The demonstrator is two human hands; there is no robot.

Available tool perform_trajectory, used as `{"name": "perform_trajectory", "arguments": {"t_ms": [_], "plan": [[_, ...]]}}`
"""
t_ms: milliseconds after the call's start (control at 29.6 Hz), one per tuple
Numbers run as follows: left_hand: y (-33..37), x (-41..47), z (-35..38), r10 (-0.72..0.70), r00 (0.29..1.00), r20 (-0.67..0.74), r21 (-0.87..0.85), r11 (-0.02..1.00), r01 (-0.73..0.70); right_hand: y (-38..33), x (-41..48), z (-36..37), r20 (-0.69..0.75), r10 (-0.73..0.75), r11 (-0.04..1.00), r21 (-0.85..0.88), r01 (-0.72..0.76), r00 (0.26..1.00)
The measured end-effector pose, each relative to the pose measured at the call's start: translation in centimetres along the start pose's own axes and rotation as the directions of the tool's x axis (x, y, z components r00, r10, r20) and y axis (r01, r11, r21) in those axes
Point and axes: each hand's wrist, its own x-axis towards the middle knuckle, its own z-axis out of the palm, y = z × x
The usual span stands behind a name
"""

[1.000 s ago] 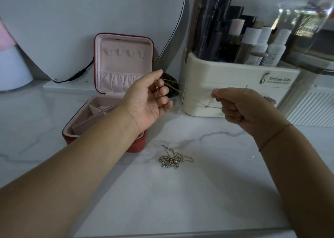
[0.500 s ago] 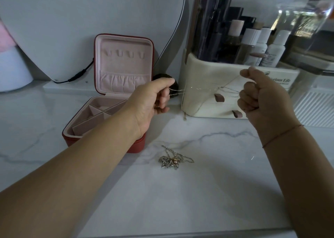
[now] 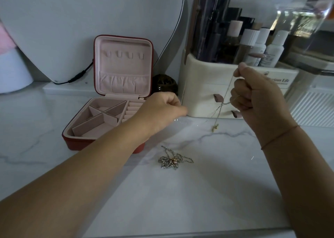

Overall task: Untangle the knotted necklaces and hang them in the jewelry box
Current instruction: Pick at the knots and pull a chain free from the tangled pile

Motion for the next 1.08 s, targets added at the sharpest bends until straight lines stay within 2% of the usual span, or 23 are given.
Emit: {"name": "perform_trajectory", "arguments": {"t_ms": [135,236,473,574,709,980,1013,1081], "plan": [[0.4,0.0,0.3,0.017,0.999,0.032,-0.167,0.986,-0.012,-0.1,-0.4,0.4,0.199,0.028,0.998,-0.055,-0.018,0.98],[0.3,0.0,0.6,0.024,0.997,0.074,-0.293,0.956,-0.001,0.1,-0.9,0.9,0.358,0.09,0.993,-0.108,-0.054,0.93],[0.4,-0.5,1.5,0.037,0.975,0.217,-0.267,0.963,0.023,0.5,-1.5,1.4,0.573,0.168,0.982,-0.169,-0.085,0.802],[0.4,-0.4,1.3,0.03,0.979,0.2,-0.33,0.943,0.039,0.5,-1.4,1.4,0.589,0.191,0.978,-0.181,-0.103,0.785],[0.5,0.0,1.0,-0.016,0.987,0.16,-0.521,0.848,0.098,0.5,-1.2,1.4,0.571,0.225,0.971,-0.2,-0.132,0.789],[0.6,0.4,0.7,-0.106,0.968,0.229,-0.687,0.687,0.238,0.5,-1.5,1.5,0.556,0.255,0.964,-0.208,-0.165,0.791],[0.6,0.4,0.7,-0.106,0.968,0.229,-0.686,0.688,0.238,0.4,-1.5,1.5,0.558,0.256,0.964,-0.206,-0.167,0.79],[0.4,0.3,0.7,-0.082,0.966,0.243,-0.622,0.752,0.22,0.4,-1.5,1.4,0.564,0.259,0.964,-0.2,-0.174,0.784]]}}
